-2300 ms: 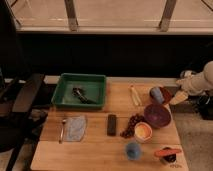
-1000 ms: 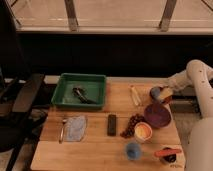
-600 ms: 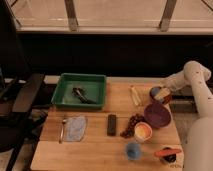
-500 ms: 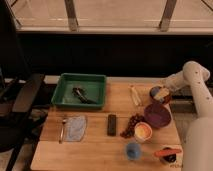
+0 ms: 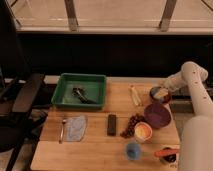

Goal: Wipe tray with sponge

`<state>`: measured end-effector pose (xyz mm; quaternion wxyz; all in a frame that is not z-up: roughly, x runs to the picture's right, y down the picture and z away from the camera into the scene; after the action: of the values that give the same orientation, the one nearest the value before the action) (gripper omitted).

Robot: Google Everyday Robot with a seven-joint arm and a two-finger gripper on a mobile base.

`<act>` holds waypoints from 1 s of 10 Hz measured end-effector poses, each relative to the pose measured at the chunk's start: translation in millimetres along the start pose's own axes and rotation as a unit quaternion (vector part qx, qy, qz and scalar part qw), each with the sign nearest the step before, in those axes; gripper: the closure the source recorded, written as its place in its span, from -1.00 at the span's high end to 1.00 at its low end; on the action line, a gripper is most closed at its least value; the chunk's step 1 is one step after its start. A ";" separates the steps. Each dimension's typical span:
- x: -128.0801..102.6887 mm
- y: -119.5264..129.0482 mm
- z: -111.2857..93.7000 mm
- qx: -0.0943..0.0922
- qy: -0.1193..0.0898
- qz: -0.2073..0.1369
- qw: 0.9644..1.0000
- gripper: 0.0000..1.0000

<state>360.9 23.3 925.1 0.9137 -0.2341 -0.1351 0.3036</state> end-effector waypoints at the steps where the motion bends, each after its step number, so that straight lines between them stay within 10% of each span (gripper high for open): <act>1: -0.2 1.0 -3.8 0.005 0.001 -0.003 1.000 -0.22; 5: -4.8 3.7 -26.8 0.031 0.001 -0.014 0.999 -0.95; 10: -50.3 0.7 -100.6 0.095 -0.047 -0.048 0.993 -1.00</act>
<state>360.5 -42.2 833.6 0.9381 -0.1246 -0.1592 0.2811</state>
